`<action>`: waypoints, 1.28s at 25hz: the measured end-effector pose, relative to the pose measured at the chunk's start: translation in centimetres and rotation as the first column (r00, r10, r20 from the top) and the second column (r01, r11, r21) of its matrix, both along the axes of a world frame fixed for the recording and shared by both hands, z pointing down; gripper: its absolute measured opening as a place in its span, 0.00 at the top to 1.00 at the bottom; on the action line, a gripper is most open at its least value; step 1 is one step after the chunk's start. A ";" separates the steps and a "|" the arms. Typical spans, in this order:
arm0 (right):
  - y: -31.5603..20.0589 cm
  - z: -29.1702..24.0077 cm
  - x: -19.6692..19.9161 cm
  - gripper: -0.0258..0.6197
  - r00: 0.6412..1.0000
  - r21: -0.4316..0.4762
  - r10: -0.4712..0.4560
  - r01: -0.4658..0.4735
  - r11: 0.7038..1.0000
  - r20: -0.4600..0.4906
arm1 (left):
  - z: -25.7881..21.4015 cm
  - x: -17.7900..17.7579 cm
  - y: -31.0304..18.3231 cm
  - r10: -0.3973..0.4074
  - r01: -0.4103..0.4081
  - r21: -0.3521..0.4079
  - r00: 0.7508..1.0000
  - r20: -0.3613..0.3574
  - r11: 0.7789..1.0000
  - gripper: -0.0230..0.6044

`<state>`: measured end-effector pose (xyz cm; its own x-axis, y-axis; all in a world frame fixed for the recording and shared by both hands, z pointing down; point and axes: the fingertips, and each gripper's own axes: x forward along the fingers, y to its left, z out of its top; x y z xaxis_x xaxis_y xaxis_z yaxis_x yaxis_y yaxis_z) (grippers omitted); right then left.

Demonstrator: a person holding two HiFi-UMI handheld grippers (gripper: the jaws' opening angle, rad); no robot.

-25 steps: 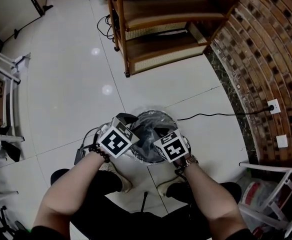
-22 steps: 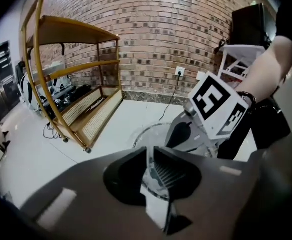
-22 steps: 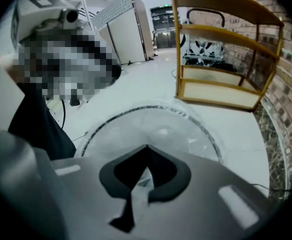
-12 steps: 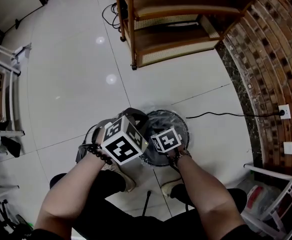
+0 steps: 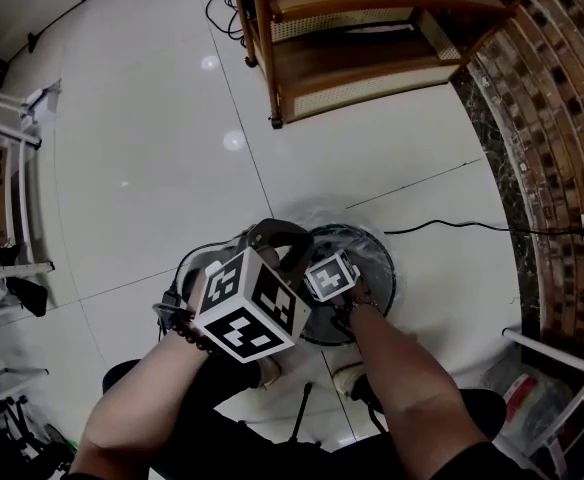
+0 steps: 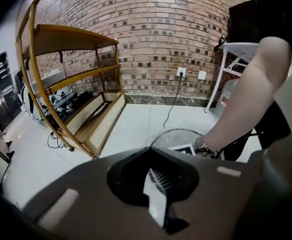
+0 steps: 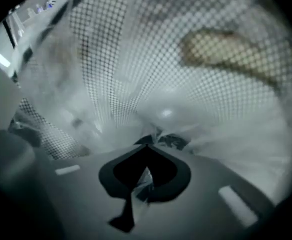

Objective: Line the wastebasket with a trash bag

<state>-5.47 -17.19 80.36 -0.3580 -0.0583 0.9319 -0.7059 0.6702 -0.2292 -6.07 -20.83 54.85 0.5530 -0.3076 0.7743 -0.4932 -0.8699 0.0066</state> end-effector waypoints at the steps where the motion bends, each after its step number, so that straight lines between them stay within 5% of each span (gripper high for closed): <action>1: -0.3 0.2 -0.3 0.96 1.000 0.008 -0.009 0.009 1.000 0.006 | -0.1 0.1 0.0 0.009 -0.009 0.003 1.000 0.003 1.000 0.96; 22: -0.9 7.8 -2.7 0.96 0.999 -0.019 -0.030 0.031 0.999 0.030 | -0.6 1.7 -0.6 0.034 -0.034 -0.003 0.999 0.032 0.999 0.96; 32: -2.5 2.4 -3.2 0.96 0.996 0.076 -0.014 0.007 0.997 0.092 | 1.0 1.6 -0.7 0.044 -0.043 -0.019 0.998 0.035 0.999 0.96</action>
